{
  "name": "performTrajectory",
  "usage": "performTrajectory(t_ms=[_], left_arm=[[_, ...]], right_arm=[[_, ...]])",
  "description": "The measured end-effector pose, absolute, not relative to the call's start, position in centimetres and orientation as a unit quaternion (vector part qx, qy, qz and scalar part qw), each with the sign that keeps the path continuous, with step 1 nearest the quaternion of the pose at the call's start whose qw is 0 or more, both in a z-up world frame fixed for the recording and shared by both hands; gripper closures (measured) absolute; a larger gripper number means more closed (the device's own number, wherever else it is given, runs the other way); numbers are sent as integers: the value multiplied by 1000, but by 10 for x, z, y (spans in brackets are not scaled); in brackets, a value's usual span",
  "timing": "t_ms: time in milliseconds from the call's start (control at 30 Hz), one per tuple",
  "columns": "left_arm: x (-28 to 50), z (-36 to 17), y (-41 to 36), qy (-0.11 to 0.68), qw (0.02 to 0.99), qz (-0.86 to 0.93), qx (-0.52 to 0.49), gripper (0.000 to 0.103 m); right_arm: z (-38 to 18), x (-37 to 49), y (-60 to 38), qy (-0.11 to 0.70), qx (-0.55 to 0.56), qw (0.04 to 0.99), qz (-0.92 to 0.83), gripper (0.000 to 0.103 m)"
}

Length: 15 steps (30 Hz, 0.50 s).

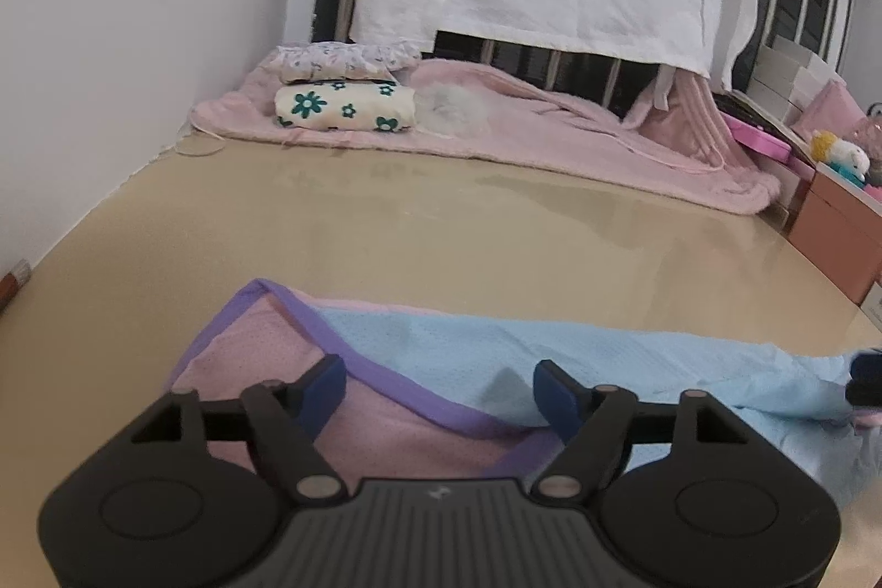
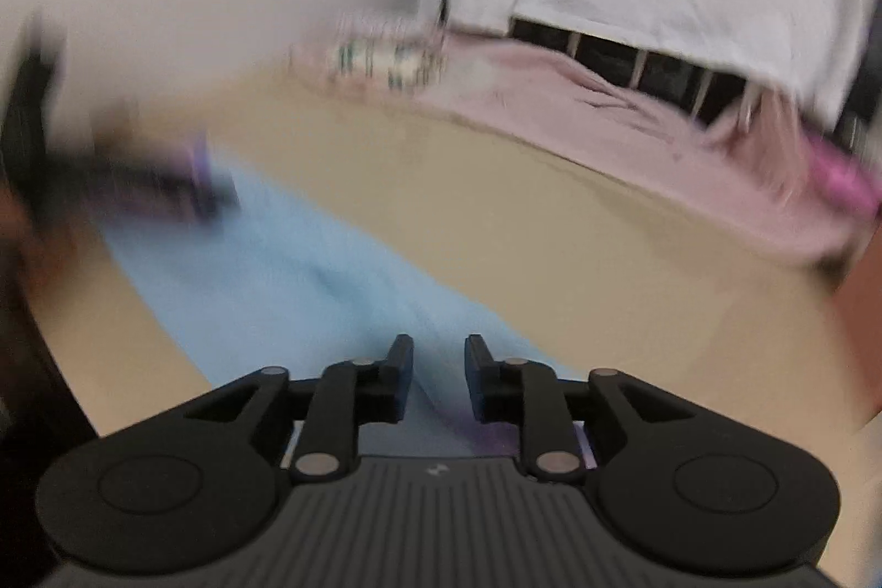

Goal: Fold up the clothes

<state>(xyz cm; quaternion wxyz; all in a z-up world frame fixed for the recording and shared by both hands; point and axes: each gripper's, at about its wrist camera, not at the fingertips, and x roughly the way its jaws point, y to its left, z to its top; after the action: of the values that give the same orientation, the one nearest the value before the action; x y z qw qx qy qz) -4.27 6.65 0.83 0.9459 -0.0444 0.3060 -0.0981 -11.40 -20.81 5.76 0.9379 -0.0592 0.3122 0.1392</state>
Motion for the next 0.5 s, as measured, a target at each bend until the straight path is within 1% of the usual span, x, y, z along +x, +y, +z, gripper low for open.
performTrajectory(t_ms=[100, 200, 300, 400, 500], left_arm=[[-43, 8, 65, 307, 945, -101, -41, 27], [-43, 9, 65, 308, 945, -102, -40, 27], [-43, 9, 63, 309, 945, -103, -35, 25], [-43, 9, 62, 309, 945, -103, -33, 24], [-44, 9, 63, 308, 945, -103, -36, 24]], right_arm=[[52, -102, -211, 301, 56, 943, 128, 82], [36, -99, -201, 303, 61, 946, 95, 82], [18, -106, -203, 311, 55, 945, 83, 83], [14, -127, -213, 290, 22, 955, 54, 83], [14, -143, -225, 285, 33, 957, 43, 83]])
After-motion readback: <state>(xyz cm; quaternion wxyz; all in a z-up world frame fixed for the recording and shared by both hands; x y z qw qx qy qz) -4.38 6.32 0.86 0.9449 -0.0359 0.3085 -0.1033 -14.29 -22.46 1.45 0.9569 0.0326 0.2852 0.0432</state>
